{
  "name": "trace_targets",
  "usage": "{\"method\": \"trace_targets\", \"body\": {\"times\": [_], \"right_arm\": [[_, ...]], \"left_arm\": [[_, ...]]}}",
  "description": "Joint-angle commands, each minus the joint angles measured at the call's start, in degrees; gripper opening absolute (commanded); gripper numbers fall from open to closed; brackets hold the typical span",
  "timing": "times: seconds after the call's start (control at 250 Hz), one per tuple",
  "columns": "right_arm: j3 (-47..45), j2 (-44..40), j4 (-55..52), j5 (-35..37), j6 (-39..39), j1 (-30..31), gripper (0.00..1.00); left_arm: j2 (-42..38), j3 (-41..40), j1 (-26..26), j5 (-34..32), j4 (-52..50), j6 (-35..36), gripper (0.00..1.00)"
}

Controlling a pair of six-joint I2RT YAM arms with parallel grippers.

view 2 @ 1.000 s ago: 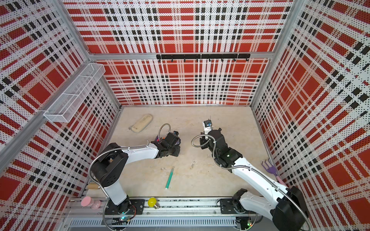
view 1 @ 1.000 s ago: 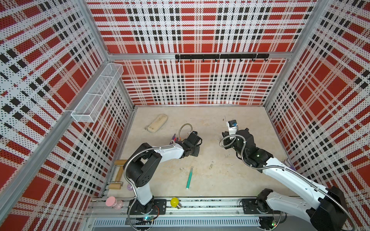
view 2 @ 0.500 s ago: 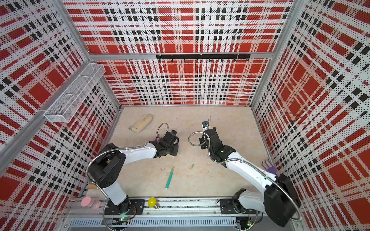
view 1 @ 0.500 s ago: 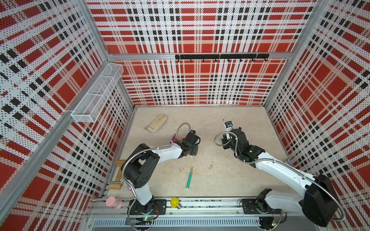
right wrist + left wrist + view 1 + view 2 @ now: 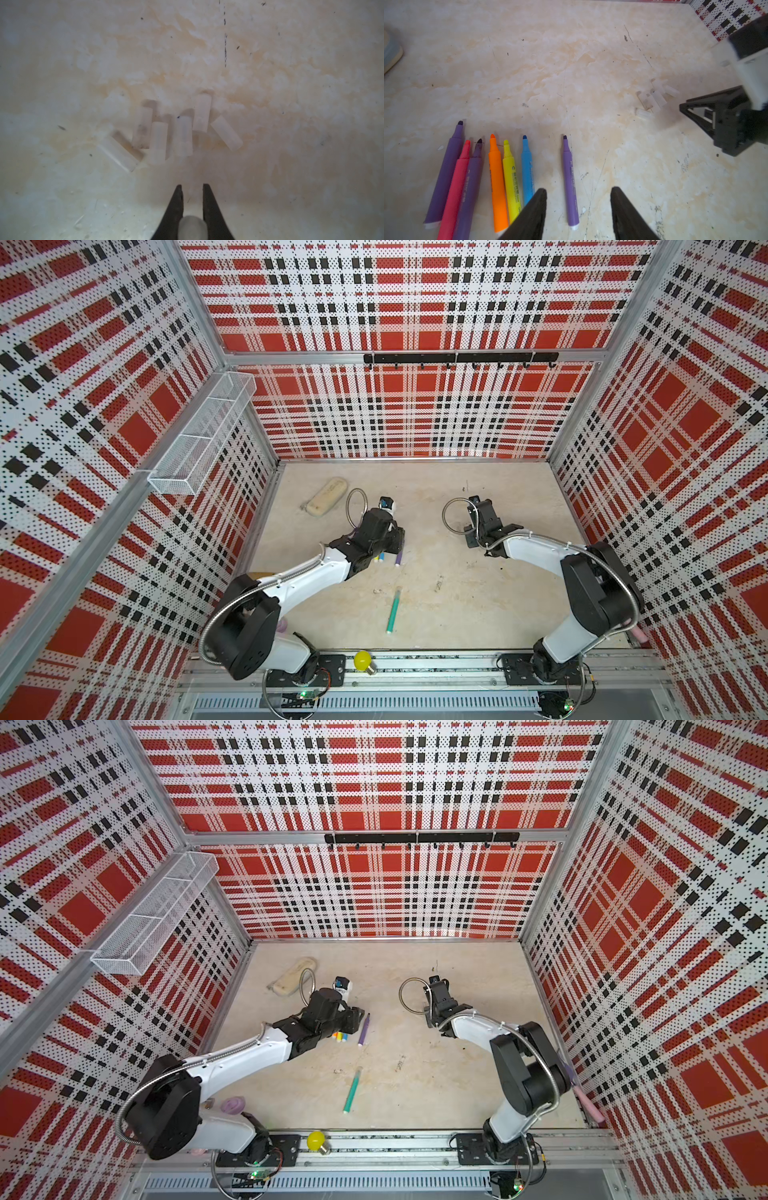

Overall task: Remove pen caps from pens
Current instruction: Place the pen cap to the middle-right of the table.

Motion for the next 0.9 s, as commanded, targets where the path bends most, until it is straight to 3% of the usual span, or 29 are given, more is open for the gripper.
{"method": "trace_targets", "body": {"times": [0.0, 0.18, 0.34, 0.652, 0.896], "right_arm": [[1.37, 0.61, 1.17, 0.48, -0.72, 0.1, 0.05], [1.35, 0.59, 1.16, 0.53, -0.79, 0.1, 0.12], [1.65, 1.0, 0.99, 0.4, -0.94, 0.1, 0.18], [2.46, 1.93, 0.27, -0.64, -1.09, 0.1, 0.28], [1.46, -1.1, 0.98, -0.85, -0.88, 0.1, 0.31]], "left_arm": [[-4.73, -2.46, -1.77, -0.06, -0.96, 0.43, 0.54], [-10.74, -5.4, -3.68, -3.39, -4.78, 0.42, 0.55], [-15.05, -8.68, -4.66, -1.88, -6.19, -1.79, 0.56], [-20.34, -13.47, -14.01, -5.19, -13.01, -7.21, 0.6], [-22.07, -19.98, -19.76, -7.55, -11.64, -14.17, 0.61]]}}
